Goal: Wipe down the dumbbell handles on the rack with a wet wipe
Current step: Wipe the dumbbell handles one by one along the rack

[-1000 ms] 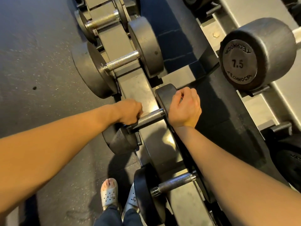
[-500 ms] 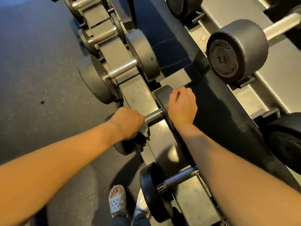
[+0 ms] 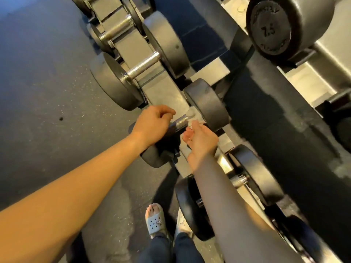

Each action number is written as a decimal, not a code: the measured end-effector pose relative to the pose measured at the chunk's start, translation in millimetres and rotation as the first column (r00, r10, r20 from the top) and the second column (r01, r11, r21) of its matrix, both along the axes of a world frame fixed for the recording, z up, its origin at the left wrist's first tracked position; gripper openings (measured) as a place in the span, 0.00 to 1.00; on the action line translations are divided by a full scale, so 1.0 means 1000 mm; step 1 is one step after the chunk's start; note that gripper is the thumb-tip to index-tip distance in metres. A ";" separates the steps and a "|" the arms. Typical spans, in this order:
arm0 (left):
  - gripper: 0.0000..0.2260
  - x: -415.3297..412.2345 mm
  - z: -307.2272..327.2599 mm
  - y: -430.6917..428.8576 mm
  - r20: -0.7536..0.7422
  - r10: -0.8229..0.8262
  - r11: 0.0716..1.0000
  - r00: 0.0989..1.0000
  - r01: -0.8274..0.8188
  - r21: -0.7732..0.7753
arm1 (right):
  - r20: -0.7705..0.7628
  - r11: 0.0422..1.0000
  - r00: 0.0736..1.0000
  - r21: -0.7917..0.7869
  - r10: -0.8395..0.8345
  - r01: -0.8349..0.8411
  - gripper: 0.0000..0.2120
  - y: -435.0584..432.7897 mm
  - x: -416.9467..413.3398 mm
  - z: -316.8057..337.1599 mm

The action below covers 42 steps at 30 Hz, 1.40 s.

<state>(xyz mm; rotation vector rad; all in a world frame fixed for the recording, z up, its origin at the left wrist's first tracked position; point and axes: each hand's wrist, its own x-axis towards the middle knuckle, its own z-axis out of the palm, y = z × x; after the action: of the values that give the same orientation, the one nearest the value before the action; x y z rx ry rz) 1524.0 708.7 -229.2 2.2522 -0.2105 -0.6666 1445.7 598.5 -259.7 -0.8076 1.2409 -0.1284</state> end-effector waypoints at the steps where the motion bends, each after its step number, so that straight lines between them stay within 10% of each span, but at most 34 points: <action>1: 0.12 0.001 -0.005 0.006 0.144 0.029 0.993 0.989 -0.045 0.109 | 0.009 0.985 0.992 0.121 -0.127 0.125 0.08 -0.005 0.010 -0.003; 4: 0.15 0.001 -0.029 0.018 0.329 0.032 0.949 0.944 -0.132 0.287 | 0.083 0.918 0.951 0.297 -0.299 0.263 0.16 -0.004 0.033 -0.013; 8: 0.16 -0.006 -0.048 0.015 0.391 0.030 0.923 0.920 -0.175 0.342 | -0.138 0.924 0.982 -0.344 0.127 -0.167 0.13 0.023 0.023 -0.022; 13: 0.12 -0.007 -0.044 0.015 0.375 0.033 0.924 0.927 -0.171 0.342 | -0.328 0.512 0.563 -0.235 0.758 -0.826 0.10 0.036 0.008 -0.040; 15: 0.12 -0.008 -0.042 0.015 0.364 0.043 0.928 0.931 -0.172 0.331 | -0.222 0.757 0.750 -0.071 0.622 -0.649 0.13 0.024 0.015 -0.041; 17: 0.12 -0.009 -0.043 0.015 0.367 0.035 0.928 0.930 -0.167 0.334 | -0.073 0.981 0.990 0.159 0.119 -0.106 0.14 0.005 0.025 -0.041; 19: 0.12 -0.008 -0.044 0.016 0.364 0.022 0.921 0.931 -0.160 0.354 | 0.019 0.889 0.947 0.351 -0.320 0.293 0.14 -0.005 0.032 -0.036; 21: 0.12 -0.008 -0.043 0.016 0.365 0.005 0.913 0.931 -0.154 0.379 | 0.055 0.860 0.919 0.379 -0.390 0.342 0.15 0.000 0.037 -0.032; 23: 0.12 -0.007 -0.043 0.015 0.361 -0.005 0.910 0.933 -0.146 0.388 | -0.015 0.996 0.998 0.064 -0.068 0.069 0.14 0.003 0.041 -0.030; 24: 0.13 -0.007 -0.042 0.015 0.359 -0.008 0.910 0.933 -0.142 0.390 | -0.175 0.940 0.944 -0.149 0.280 -0.306 0.12 0.005 0.040 -0.034; 26: 0.13 -0.007 -0.042 0.015 0.358 -0.014 0.911 0.934 -0.136 0.389 | -0.572 0.464 0.590 -0.369 0.570 -0.805 0.14 0.007 0.033 -0.026; 28: 0.14 -0.007 -0.041 0.015 0.361 -0.022 0.913 0.932 -0.128 0.388 | -0.654 0.215 0.424 -0.377 0.627 -0.901 0.16 0.006 0.027 -0.022; 33: 0.15 -0.007 -0.040 0.015 0.369 -0.028 0.911 0.929 -0.128 0.392 | -0.308 0.549 0.569 -0.159 0.762 -0.821 0.14 0.023 0.017 -0.041; 38: 0.14 -0.009 -0.040 0.015 0.365 -0.029 0.913 0.931 -0.124 0.388 | -0.288 0.457 0.513 -0.244 0.809 -0.856 0.13 0.029 0.005 -0.035; 42: 0.12 -0.009 -0.042 0.017 0.365 -0.024 0.912 0.931 -0.129 0.390 | -0.092 0.841 0.846 -0.098 0.525 -0.533 0.07 0.014 0.005 -0.037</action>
<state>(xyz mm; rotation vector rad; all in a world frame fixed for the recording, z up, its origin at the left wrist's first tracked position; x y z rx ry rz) 1514.9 725.4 -270.9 2.7699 -0.2014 -0.2692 1450.8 612.6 -297.1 -1.2433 1.0304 0.2797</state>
